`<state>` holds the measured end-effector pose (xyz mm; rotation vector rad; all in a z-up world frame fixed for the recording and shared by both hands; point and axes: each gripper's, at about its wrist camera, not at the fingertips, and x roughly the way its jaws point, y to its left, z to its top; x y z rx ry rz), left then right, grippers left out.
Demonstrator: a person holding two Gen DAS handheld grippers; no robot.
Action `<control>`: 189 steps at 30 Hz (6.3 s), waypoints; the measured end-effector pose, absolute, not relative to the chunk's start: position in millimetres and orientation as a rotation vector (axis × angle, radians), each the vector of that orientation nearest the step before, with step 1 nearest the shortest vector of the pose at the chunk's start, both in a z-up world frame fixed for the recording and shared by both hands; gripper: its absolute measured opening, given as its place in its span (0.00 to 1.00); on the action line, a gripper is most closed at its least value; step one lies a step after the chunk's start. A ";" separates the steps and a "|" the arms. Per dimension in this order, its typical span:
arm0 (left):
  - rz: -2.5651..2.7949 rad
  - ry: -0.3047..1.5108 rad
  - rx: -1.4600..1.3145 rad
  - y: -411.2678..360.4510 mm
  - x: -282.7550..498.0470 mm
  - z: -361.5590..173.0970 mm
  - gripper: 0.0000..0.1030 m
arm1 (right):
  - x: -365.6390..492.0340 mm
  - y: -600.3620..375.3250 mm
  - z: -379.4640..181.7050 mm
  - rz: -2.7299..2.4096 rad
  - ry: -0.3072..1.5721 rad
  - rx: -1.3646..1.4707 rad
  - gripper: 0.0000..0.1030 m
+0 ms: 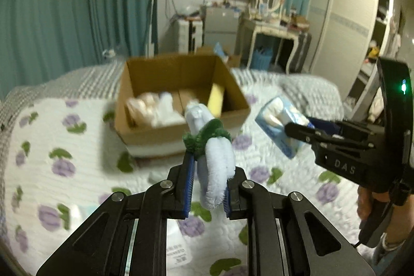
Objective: Organize soft objects
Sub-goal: 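Carry the tissue pack and sock over the box and release both, then grasp teal towel packet with right gripper while left gripper grasps white bottle, then lower the towel packet and bottle into the box and open both grippers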
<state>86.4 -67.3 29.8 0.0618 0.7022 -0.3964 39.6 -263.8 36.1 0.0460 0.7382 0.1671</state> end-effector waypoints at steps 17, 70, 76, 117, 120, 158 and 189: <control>-0.385 0.615 0.095 -60.8 183.3 71.6 0.17 | 126.7 -214.1 133.7 0.234 0.569 -0.014 0.30; -0.193 0.768 0.153 59.8 61.3 -26.8 1.00 | 19.5 -139.2 -9.4 0.225 0.897 0.032 1.00; -0.180 0.862 0.062 77.9 74.5 -51.6 1.00 | 40.6 -116.2 -70.9 0.342 1.020 0.078 0.86; -0.140 0.801 0.062 -50.0 146.7 -48.2 0.99 | 76.9 -277.9 -20.3 0.113 0.782 0.142 0.10; -0.136 0.843 0.111 -60.8 158.9 -78.0 0.90 | 79.3 -282.5 -46.2 0.115 0.835 0.151 0.10; -0.282 0.655 0.048 -21.5 142.7 33.3 0.30 | 72.7 -245.6 92.0 0.130 0.626 0.028 0.10; -0.205 0.555 0.134 -50.8 223.0 35.9 0.80 | 192.6 -230.7 94.9 0.122 0.602 0.012 0.80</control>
